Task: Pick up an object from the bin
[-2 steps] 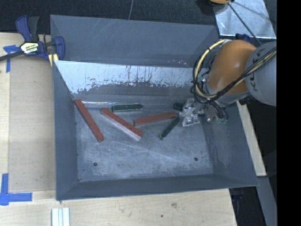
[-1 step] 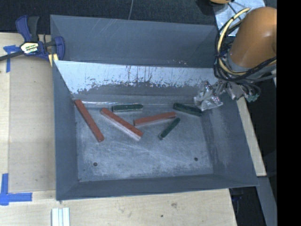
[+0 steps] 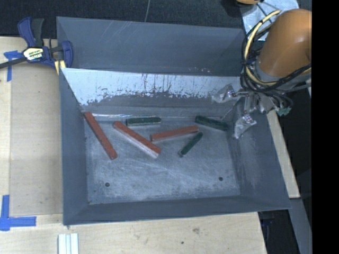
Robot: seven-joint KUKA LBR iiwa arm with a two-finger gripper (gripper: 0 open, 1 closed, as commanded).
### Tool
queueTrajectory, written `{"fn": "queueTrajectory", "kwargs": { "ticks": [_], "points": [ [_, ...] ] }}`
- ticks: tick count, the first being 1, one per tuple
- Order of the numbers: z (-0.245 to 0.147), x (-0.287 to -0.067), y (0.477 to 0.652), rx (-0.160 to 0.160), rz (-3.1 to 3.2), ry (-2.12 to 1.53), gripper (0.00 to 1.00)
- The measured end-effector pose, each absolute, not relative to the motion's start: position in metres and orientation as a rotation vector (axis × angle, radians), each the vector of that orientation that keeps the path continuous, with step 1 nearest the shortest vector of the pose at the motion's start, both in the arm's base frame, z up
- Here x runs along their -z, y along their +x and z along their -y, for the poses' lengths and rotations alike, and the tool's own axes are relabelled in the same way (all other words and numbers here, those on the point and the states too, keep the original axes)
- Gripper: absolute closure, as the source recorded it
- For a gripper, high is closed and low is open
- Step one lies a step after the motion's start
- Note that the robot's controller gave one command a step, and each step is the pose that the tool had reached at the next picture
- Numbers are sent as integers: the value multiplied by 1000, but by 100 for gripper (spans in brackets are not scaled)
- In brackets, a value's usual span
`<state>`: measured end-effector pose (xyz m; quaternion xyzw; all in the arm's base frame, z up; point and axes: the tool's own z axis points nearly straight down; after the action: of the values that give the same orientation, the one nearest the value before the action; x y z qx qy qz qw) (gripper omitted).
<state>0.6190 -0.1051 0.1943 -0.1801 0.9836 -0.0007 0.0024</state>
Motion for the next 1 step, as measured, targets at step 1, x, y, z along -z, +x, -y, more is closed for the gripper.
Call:
{"fn": "queueTrajectory", "kwargs": {
  "ticks": [1],
  "points": [
    [105, -194, 619, 2, -3086, -564, 0]
  ]
}}
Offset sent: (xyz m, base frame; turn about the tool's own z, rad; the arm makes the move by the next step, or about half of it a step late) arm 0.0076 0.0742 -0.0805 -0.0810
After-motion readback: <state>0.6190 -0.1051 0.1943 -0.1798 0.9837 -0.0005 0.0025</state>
